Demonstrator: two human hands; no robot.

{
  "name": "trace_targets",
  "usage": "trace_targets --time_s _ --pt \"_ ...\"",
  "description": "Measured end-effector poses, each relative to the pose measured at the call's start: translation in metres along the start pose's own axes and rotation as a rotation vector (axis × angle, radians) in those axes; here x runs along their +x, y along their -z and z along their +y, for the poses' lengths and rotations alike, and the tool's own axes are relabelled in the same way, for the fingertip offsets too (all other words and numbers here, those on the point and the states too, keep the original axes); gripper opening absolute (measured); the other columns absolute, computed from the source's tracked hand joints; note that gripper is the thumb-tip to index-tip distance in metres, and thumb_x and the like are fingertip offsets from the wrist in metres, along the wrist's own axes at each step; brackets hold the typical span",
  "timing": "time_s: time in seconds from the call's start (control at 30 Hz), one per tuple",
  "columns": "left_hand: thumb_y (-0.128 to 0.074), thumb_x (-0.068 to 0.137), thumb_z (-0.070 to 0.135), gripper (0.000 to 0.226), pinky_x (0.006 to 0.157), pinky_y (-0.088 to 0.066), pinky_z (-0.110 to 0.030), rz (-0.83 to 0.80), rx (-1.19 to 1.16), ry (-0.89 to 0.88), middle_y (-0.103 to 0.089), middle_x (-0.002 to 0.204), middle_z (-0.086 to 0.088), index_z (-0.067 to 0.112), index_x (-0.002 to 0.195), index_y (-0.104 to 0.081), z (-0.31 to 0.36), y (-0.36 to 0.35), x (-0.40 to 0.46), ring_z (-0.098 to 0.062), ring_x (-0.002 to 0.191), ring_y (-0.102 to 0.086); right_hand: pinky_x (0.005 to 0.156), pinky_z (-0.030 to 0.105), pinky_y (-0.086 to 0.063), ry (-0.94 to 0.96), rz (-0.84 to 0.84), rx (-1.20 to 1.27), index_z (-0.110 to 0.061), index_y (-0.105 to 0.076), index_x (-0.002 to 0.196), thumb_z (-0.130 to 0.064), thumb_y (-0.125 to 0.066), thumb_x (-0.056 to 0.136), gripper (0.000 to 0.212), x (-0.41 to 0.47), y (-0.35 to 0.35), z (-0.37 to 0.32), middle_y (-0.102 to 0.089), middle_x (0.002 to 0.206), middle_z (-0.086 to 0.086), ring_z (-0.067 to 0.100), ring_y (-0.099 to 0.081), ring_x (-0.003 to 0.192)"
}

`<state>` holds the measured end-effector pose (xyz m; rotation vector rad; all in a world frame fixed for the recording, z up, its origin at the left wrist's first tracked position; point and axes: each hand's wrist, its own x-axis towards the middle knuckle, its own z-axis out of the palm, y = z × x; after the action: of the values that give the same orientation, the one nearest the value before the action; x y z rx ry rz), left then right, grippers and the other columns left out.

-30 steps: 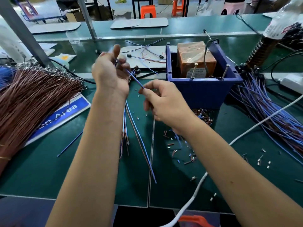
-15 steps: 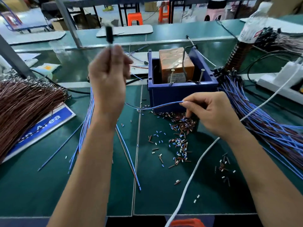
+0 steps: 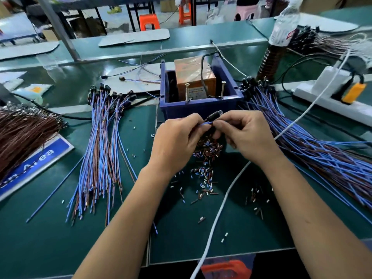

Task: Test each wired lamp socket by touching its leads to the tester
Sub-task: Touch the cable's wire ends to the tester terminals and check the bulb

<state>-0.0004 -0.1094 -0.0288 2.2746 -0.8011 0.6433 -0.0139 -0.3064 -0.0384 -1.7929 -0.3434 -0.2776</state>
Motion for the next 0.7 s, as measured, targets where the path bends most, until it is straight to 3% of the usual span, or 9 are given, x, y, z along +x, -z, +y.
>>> trace_targets --time_s 0.1,0.3,0.47,0.63,0.7 --pt "-0.061 0.102 0.03 0.03 0.052 -0.042 -0.043 0.028 0.011 0.007 -0.044 0.06 0.008 0.013 0.078 -0.057 -0.004 -0.003 -0.002 -0.02 0.055 -0.041 0.043 0.022 -0.043 -0.033 -0.011 0.023 -0.023 -0.077 0.088 -0.018 -0.065 0.103 0.02 -0.001 -0.001 0.003 -0.076 0.075 0.005 0.01 -0.052 0.049" --pt "-0.069 0.096 0.024 0.008 0.059 -0.049 -0.041 0.051 -0.096 0.038 -0.066 0.072 0.006 0.018 0.091 -0.071 -0.007 -0.008 -0.005 -0.021 0.065 -0.06 0.039 0.024 -0.041 -0.042 0.006 -0.013 -0.024 -0.078 0.083 -0.018 -0.065 0.103 0.024 -0.001 -0.005 0.005 -0.072 0.067 0.002 0.012 -0.05 0.043" --pt "-0.071 0.094 0.016 0.009 0.061 -0.052 -0.038 0.053 -0.252 0.114 -0.066 0.069 0.009 0.016 0.085 -0.07 -0.01 -0.01 -0.005 -0.013 0.063 -0.062 0.038 0.023 -0.04 -0.057 0.042 -0.012 -0.02 -0.078 0.078 -0.022 -0.069 0.101 0.024 -0.002 -0.008 0.005 -0.069 0.062 0.001 0.012 -0.049 0.04" --pt "-0.071 0.094 0.015 0.01 0.06 -0.052 -0.041 -0.04 -0.414 0.186 -0.067 0.067 0.004 0.011 0.084 -0.071 -0.011 -0.007 -0.003 -0.022 0.062 -0.063 0.037 0.038 -0.044 -0.044 0.049 0.003 -0.014 -0.078 0.081 -0.024 -0.07 0.101 0.023 -0.004 -0.008 0.005 -0.068 0.063 0.008 0.019 -0.051 0.041" --pt "-0.07 0.093 0.014 0.011 0.06 -0.053 -0.042 -0.062 -0.443 0.205 -0.067 0.066 0.004 0.012 0.083 -0.071 -0.013 -0.005 -0.004 -0.026 0.062 -0.063 0.036 0.037 -0.044 -0.032 0.08 0.005 -0.015 -0.078 0.081 -0.023 -0.069 0.101 0.024 -0.003 -0.008 0.004 -0.068 0.063 0.008 0.02 -0.051 0.04"
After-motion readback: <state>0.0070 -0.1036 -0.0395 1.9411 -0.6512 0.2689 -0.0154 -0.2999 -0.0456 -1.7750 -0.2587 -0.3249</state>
